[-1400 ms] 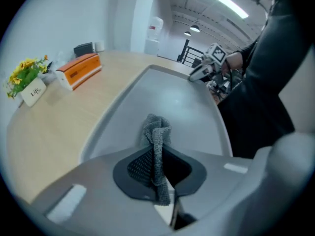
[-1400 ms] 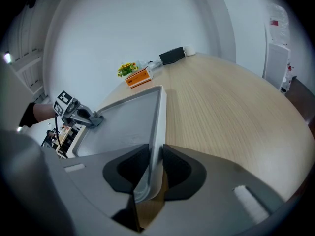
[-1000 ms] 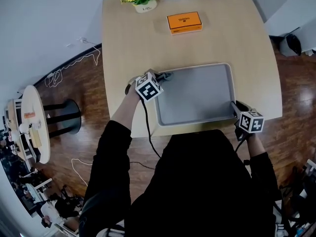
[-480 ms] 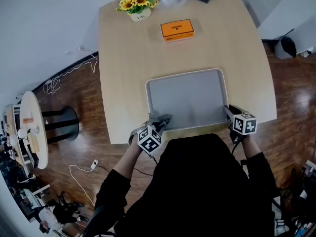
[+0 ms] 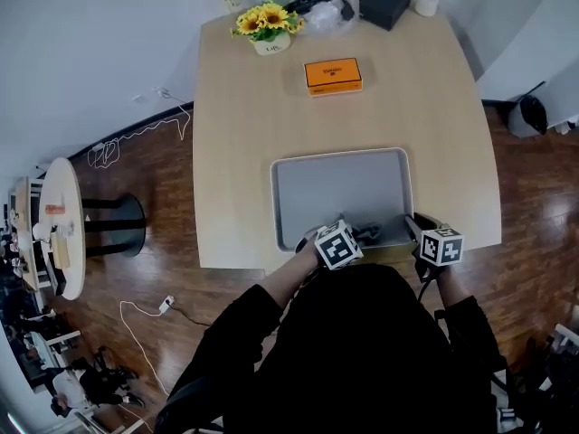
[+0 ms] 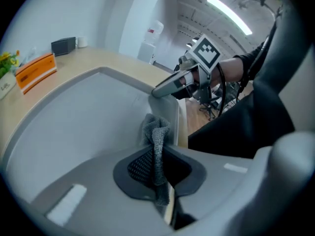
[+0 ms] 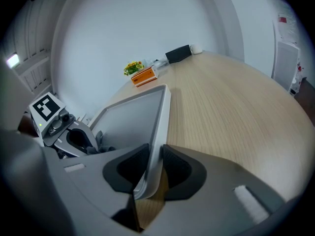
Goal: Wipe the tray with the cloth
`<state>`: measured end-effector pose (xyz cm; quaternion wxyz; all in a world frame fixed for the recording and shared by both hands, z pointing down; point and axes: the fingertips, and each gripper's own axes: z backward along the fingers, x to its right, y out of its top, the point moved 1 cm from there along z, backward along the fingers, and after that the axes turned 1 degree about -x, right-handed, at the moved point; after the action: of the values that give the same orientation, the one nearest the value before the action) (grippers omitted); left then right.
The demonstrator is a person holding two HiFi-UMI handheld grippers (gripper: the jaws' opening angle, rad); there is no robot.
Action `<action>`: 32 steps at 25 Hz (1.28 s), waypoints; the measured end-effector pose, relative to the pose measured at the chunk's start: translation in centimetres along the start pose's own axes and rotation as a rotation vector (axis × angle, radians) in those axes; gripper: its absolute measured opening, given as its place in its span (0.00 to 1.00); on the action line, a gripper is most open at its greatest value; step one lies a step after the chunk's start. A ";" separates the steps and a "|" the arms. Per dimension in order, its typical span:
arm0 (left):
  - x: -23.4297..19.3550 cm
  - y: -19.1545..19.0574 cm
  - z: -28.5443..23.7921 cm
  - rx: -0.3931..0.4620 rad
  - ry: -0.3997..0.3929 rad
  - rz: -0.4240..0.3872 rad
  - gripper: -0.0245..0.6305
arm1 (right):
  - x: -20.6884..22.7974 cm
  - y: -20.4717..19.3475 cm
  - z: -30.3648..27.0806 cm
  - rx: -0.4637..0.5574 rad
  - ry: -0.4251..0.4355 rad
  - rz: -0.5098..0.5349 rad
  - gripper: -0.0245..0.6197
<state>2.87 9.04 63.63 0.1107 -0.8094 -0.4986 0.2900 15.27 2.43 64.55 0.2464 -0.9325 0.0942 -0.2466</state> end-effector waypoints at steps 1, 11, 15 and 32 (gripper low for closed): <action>0.4 1.2 -0.6 0.004 -0.010 -0.012 0.04 | 0.0 0.0 0.0 -0.003 0.001 0.004 0.18; -2.7 7.2 9.4 0.400 0.297 0.240 0.04 | -0.9 1.4 0.9 -0.106 -0.176 0.148 0.17; -3.4 7.5 19.0 0.617 0.472 0.289 0.04 | -4.1 7.1 4.4 0.109 -0.131 0.136 0.08; -11.4 -9.1 33.7 0.815 1.053 0.519 0.04 | -16.7 21.9 15.9 0.728 0.055 0.234 0.04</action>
<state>-27.28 -0.22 44.80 0.5577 -0.8287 -0.0225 0.0409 7.78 -4.83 34.52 0.5852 -0.7600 0.1129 -0.2592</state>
